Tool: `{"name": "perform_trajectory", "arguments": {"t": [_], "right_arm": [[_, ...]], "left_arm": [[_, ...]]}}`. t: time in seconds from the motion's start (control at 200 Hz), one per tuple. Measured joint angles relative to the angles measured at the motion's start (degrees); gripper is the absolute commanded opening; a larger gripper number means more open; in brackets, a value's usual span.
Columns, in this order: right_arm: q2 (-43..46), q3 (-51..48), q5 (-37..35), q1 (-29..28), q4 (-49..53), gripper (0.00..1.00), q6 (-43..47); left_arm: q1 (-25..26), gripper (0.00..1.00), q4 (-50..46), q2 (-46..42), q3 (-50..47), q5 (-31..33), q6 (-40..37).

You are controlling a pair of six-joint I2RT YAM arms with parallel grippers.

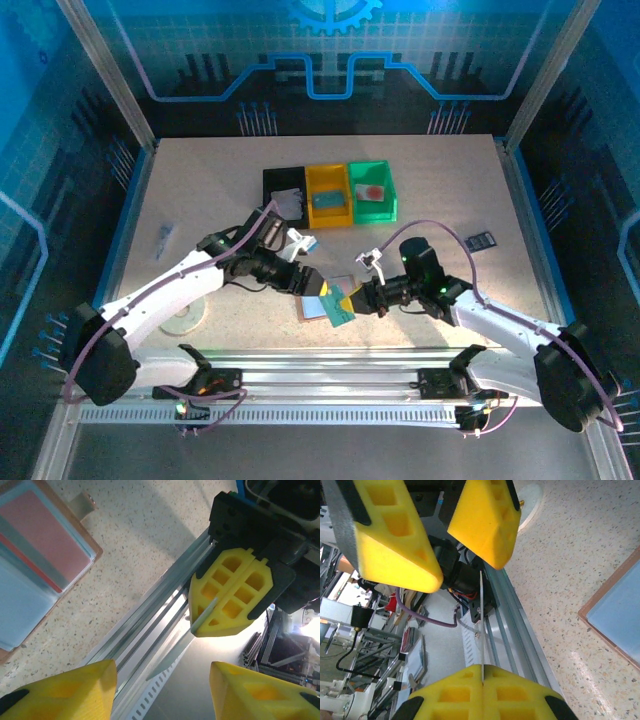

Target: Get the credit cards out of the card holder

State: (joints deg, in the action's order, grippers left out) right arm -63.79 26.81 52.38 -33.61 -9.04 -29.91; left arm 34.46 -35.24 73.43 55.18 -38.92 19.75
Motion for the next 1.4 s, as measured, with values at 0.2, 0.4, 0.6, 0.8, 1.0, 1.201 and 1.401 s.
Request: {"name": "perform_trajectory", "arguments": {"t": [0.2, 0.4, 0.6, 0.8, 1.0, 1.201, 1.401], "right_arm": [[-1.86, 0.63, 0.63, -1.44, -0.07, 0.00, 0.24], [-2.84, 0.96, 1.05, -2.12, -0.57, 0.00, 0.22], [-2.97, 0.98, 2.36, -2.19, -1.84, 0.00, 0.15], [-2.99, 1.03, 2.78, -2.51, -2.40, 0.00, 0.15], [-3.32, 1.05, 3.23, -2.82, -2.58, 0.00, 0.15], [-3.32, 1.05, 2.69, -2.89, -2.10, 0.05, 0.15], [-1.16, 1.07, -1.36, -2.80, -0.39, 0.27, 0.31]], "left_arm": [[0.11, 0.51, -0.72, 0.74, 0.24, -1.97, -0.94], [1.62, 0.49, -0.74, 1.16, 0.28, -4.24, -2.34], [3.61, 0.41, -1.62, 2.14, 0.28, -4.72, -3.76], [3.61, 0.31, -2.27, 2.29, 0.28, -4.87, -4.33], [3.58, 0.19, -3.45, 2.29, 0.28, -4.85, -5.01], [3.61, 0.00, -3.89, 2.27, 0.42, -4.98, -5.64], [3.65, 0.00, -3.41, 1.95, 0.61, -4.66, -5.97]]}}
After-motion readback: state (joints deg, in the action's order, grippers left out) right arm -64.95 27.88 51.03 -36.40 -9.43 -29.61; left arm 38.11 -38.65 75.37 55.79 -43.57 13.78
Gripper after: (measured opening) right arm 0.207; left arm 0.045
